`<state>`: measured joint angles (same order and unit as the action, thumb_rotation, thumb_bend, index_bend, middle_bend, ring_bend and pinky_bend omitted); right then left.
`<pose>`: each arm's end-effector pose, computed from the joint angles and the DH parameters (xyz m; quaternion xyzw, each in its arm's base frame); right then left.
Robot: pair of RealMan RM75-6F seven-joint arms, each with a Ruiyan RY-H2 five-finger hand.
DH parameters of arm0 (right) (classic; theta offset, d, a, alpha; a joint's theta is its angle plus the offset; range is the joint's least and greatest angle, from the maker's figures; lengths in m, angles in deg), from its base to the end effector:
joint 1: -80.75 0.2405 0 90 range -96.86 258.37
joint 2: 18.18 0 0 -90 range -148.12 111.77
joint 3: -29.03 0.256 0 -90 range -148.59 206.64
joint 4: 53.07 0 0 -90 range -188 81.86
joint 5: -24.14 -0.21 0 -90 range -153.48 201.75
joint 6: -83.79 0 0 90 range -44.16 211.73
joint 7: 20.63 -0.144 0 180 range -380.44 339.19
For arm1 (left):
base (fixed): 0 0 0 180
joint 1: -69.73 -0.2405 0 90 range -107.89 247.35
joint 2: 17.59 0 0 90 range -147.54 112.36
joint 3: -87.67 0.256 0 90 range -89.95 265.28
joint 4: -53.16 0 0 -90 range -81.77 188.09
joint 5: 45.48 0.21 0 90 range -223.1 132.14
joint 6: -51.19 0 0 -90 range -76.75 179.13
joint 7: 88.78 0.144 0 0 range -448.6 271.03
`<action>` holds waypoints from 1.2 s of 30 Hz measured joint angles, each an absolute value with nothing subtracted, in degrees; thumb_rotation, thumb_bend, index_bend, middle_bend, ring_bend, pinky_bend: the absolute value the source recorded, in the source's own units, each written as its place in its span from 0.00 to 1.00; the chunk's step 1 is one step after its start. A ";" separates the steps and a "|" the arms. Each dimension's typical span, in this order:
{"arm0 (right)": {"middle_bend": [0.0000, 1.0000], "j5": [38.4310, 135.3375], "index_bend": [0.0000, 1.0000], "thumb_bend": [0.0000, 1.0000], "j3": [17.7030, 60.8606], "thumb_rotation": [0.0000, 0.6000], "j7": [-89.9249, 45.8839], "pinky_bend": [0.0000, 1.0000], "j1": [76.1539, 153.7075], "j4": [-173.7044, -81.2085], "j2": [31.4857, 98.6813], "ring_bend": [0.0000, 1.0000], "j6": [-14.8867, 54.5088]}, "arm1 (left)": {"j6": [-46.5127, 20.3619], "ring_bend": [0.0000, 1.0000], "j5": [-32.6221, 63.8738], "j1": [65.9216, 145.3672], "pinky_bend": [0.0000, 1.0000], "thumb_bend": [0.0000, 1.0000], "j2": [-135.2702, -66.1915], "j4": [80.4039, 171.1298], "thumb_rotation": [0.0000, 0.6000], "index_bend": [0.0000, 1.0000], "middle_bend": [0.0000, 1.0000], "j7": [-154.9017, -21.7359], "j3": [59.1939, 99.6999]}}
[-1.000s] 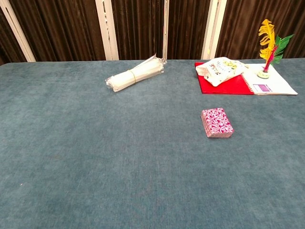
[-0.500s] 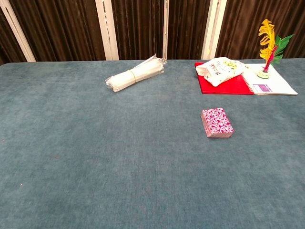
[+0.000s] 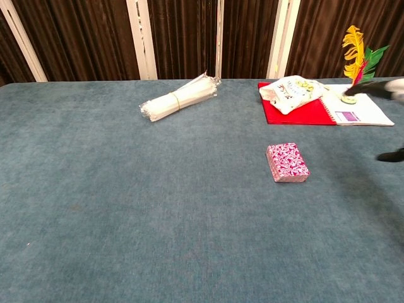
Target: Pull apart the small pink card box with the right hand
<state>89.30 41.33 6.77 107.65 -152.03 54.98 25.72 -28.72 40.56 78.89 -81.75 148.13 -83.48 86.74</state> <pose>-0.2140 -0.2995 0.0672 0.7122 -0.3813 0.3116 0.5003 -0.2951 0.1947 0.1379 -0.6446 -0.3835 -0.3604 0.5546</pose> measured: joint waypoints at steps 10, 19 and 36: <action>0.08 78.72 0.05 0.23 42.70 1.00 14.41 0.00 115.73 -147.08 63.80 0.00 29.78 | -27.22 0.00 39.22 79.25 0.00 0.00 -80.95 148.63 1.00 0.00 0.00 -85.04 86.60; 0.11 73.75 0.07 0.24 41.86 1.00 16.84 0.00 119.84 -144.33 67.39 0.01 31.75 | -26.47 0.00 38.75 79.50 0.00 0.00 -80.48 148.95 1.00 0.00 0.00 -85.91 86.57; 0.16 67.37 0.15 0.23 40.80 1.00 17.42 0.00 124.84 -138.89 72.09 0.06 32.94 | -25.27 0.00 37.74 79.87 0.00 0.00 -80.02 149.25 1.00 0.00 0.00 -86.82 86.46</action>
<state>67.37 40.80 17.42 124.84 -138.89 72.09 32.94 -25.27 37.74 79.87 -80.02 149.25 -86.82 86.46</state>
